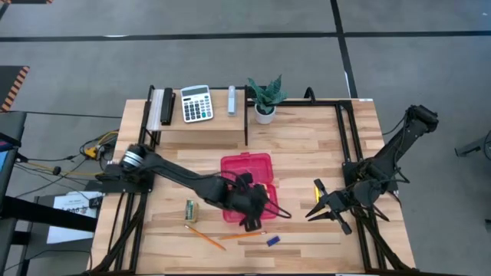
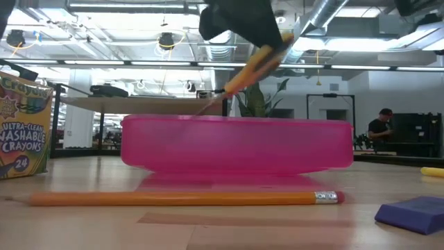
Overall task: Pack school essentials
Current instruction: Put the yellow scissors into the red supply box
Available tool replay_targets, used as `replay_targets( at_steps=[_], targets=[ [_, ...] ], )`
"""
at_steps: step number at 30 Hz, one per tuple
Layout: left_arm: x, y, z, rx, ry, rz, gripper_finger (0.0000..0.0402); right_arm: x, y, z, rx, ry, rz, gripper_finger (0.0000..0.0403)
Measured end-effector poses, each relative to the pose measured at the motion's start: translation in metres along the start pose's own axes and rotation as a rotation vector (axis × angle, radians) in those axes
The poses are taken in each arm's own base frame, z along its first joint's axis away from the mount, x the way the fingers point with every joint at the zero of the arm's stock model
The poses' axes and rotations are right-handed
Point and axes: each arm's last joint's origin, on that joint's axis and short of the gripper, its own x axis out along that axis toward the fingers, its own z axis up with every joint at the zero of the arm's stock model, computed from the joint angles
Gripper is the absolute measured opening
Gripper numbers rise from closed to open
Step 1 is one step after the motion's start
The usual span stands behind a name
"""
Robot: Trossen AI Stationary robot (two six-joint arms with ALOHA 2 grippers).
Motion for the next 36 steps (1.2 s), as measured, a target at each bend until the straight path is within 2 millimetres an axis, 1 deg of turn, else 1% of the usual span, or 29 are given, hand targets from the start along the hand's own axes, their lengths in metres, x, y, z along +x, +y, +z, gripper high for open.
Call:
replay_targets(
  at_steps=[3,6,13,15,21,25,31,33,36],
  targets=[
    [0.011,-0.006,0.003,0.008,0.045,0.015,0.0,0.0,0.0,-0.001,0.0,0.006,-0.002,0.0063],
    [0.024,-0.008,0.001,0.011,0.092,0.031,0.0,0.0,0.0,-0.001,-0.001,0.009,-0.002,0.0063],
    [0.044,-0.005,-0.006,0.027,0.161,0.026,0.0,0.0,0.0,-0.002,-0.004,0.021,0.0,0.0063],
    [0.05,-0.006,-0.005,0.03,0.151,0.021,0.0,0.0,0.0,-0.002,-0.004,0.022,0.0,0.0063],
    [0.069,-0.008,-0.017,0.072,0.244,-0.036,0.0,0.0,0.0,-0.003,-0.007,0.03,-0.002,0.0063],
    [0.075,-0.008,-0.019,0.076,0.26,-0.05,0.0,0.0,-0.001,-0.004,0.005,0.041,-0.005,0.0063],
    [0.075,-0.007,-0.019,0.11,0.274,-0.066,0.0003,0.0,0.0,-0.004,0.005,0.042,0.001,0.0063],
    [0.075,-0.007,-0.02,0.115,0.278,-0.065,0.0016,0.0,0.0,-0.004,0.005,0.042,0.0,0.0063],
    [0.075,-0.007,-0.021,0.136,0.288,-0.063,0.0052,0.0,0.0,-0.004,0.005,0.041,0.001,0.0063]
  ],
)
